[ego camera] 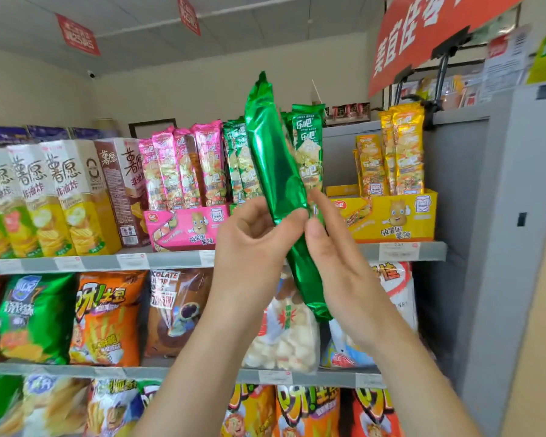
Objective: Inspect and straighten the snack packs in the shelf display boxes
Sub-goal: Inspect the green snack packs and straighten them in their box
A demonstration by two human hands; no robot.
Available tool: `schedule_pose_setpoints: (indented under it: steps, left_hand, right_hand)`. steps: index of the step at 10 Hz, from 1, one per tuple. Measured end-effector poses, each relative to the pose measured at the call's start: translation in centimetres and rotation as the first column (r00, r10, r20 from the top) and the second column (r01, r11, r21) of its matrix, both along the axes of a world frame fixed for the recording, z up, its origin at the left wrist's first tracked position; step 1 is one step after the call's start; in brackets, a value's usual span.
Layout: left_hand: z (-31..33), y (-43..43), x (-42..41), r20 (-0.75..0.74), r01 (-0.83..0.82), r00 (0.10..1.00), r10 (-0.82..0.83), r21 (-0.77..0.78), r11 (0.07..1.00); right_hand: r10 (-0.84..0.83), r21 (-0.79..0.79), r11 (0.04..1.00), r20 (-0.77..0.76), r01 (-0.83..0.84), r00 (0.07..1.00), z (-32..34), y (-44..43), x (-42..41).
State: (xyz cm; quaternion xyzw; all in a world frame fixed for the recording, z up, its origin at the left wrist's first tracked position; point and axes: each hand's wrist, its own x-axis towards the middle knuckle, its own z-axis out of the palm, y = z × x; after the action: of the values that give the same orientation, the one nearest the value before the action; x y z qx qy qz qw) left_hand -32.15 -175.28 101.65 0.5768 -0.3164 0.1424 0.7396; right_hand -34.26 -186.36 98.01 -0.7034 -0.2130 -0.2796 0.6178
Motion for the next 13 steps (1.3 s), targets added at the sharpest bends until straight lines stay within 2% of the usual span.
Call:
schedule_pose_setpoints:
  steps: [1,3,5,6,7,9,10,11,12,13]
  left_hand:
    - [-0.4,-0.3,-0.3,-0.058,-0.024,0.998,0.025,0.010,1.000]
    - [1.2,-0.8,0.0,-0.133,-0.058,0.990,0.038,-0.147,0.987]
    - [1.7,-3.3,-0.3,-0.157,-0.040,0.988,-0.009,-0.306,0.951]
    - [1.2,-4.6,-0.4,-0.137,-0.001,0.990,-0.045,-0.317,0.948]
    - [0.3,-5.6,-0.6,-0.158,0.010,0.986,-0.058,-0.290,0.957]
    - [-1.3,-6.9,-0.7,-0.279,-0.171,0.955,0.103,-0.230,0.958]
    - [-1.8,-7.5,-1.0,-0.294,-0.134,0.954,0.052,-0.268,0.954]
    - [-1.4,-7.9,-1.9,-0.275,-0.128,0.961,0.035,-0.329,0.936]
    - [-1.2,-7.6,-1.6,-0.193,-0.087,0.981,0.035,-0.270,0.959]
    - [-1.3,-7.5,-1.6,-0.150,-0.005,0.988,-0.037,-0.269,0.963]
  right_hand:
    - [-0.022,-0.018,1.000,0.004,0.022,1.000,-1.2,0.1,-1.3]
    - [0.054,-0.045,0.997,-0.040,-0.055,0.998,-3.6,-1.1,-3.1]
    - [0.017,-0.089,0.996,-0.039,-0.020,0.999,-5.4,-3.8,-3.8]
    - [-0.031,-0.130,0.991,-0.035,0.026,0.999,-5.8,-5.3,-3.8]
    - [-0.011,-0.108,0.994,-0.052,0.005,0.999,-6.5,-6.8,-4.0]
    - [0.338,0.119,0.940,-0.215,-0.319,0.916,-7.8,-9.2,-5.1]
    - [0.365,0.126,0.931,-0.286,-0.343,0.886,-8.0,-9.9,-5.7]
    - [0.312,0.099,0.950,-0.274,-0.296,0.910,-8.2,-10.2,-5.9]
    - [0.130,0.005,0.991,-0.189,-0.132,0.973,-8.5,-10.2,-5.8]
    - [-0.038,-0.116,0.993,-0.093,0.027,0.995,-8.9,-10.0,-5.7]
